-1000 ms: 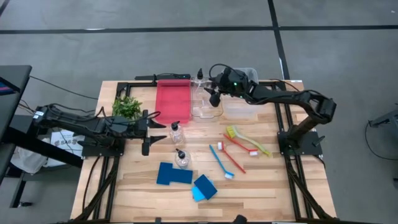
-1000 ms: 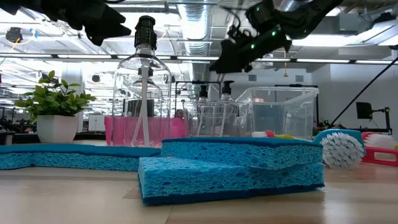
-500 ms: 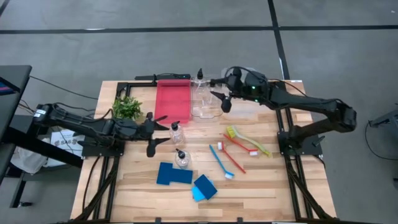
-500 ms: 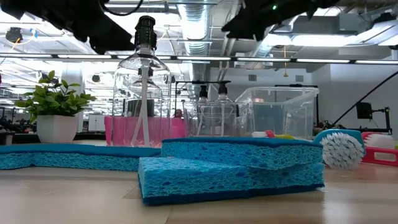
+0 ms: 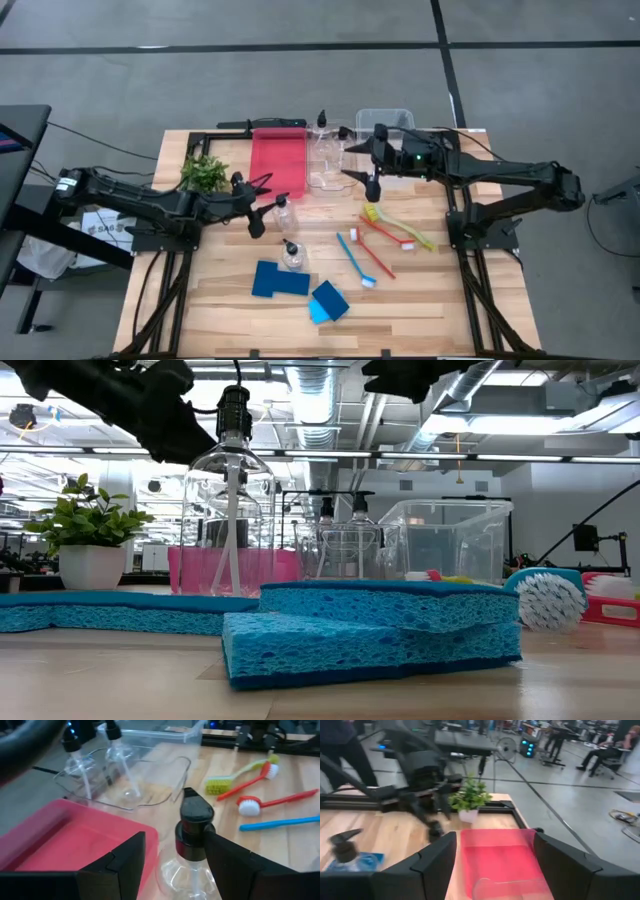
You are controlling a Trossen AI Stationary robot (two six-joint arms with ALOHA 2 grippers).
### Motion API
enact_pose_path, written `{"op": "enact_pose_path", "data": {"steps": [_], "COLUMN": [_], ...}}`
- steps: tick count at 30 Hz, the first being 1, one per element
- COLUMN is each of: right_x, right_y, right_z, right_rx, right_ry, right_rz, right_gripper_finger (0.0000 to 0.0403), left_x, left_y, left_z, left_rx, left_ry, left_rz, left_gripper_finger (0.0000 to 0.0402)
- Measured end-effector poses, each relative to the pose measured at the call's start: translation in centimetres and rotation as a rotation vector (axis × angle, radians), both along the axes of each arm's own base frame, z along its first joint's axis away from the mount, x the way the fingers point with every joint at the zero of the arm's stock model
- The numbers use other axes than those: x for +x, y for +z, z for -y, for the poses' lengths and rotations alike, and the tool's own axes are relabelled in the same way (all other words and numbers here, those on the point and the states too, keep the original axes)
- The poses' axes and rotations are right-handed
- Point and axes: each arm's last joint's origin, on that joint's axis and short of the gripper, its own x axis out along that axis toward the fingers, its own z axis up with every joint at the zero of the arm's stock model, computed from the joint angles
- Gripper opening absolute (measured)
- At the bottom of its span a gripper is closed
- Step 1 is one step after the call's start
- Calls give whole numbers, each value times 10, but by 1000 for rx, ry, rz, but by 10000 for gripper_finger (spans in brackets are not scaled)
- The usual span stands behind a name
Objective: Pick & Place Kitchen Sink Supplies
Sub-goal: Put the soap dispenser into the left transparent bin
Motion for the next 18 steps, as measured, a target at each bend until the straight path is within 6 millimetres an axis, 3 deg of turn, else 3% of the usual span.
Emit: {"op": "enact_pose_path", "data": {"steps": [11,18], "right_x": [3,3], "right_y": [-1,-1], "right_z": [-15,-17], "right_rx": [-6,-6], "right_ry": [59,69], "right_rz": [-8,-6], "right_gripper_finger": [260,260], "left_x": [3,18], "left_y": [-3,-13], "left_z": [-1,-5], "left_rx": [-38,20], "left_ry": [-75,-74], "left_rz": [-19,-52], "left_gripper_finger": [205,205]}}
